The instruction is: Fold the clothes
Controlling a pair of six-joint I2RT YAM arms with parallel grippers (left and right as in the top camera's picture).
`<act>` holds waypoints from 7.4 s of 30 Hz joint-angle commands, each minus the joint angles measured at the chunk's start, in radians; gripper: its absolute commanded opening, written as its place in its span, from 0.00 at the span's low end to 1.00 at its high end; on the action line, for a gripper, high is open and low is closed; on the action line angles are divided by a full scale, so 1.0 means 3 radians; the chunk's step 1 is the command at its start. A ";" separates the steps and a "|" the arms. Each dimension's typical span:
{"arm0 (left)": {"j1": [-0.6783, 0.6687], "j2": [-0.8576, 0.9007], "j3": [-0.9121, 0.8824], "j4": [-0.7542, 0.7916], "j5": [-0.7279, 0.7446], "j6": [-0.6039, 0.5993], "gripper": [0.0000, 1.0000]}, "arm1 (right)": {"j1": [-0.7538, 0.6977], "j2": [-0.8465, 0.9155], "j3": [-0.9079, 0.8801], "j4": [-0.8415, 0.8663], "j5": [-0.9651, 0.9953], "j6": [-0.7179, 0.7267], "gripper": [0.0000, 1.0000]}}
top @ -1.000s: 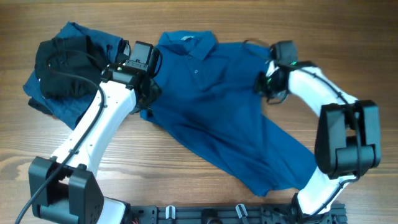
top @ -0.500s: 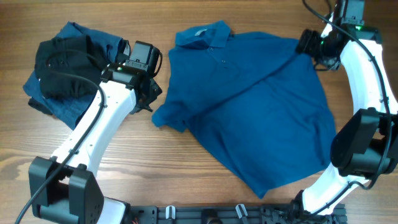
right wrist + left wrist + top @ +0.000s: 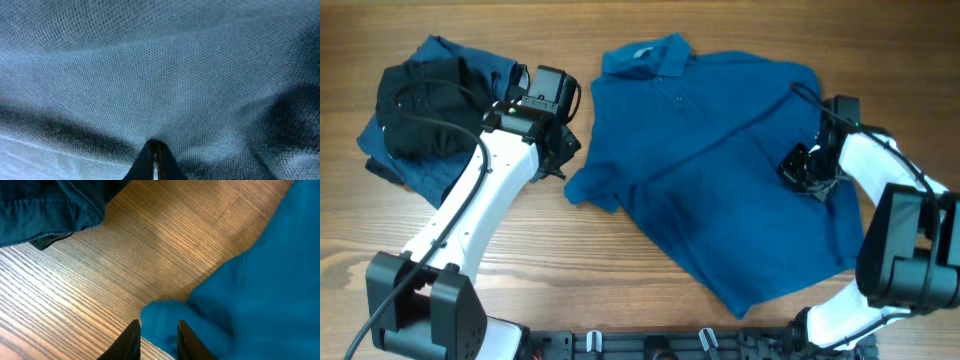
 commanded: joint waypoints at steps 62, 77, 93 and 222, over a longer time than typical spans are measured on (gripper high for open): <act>-0.1414 0.0741 0.0001 0.0373 0.0615 0.1905 0.92 | -0.1242 -0.0871 0.1094 0.0029 -0.1597 -0.0362 0.51; -0.1821 0.1104 -0.0001 0.0268 -0.0608 0.1714 0.26 | -0.0974 -0.0926 0.1011 -0.0936 -0.1161 -0.0706 0.51; -0.1188 0.0367 0.0005 0.0116 -0.1033 0.1172 0.04 | -0.0430 -0.0927 -0.0181 -0.1349 -0.0791 -0.0946 0.56; -0.0448 0.0932 -0.0787 0.2014 0.1610 0.0833 0.26 | -0.1069 -0.2567 0.0645 -0.0890 0.0350 0.0085 0.04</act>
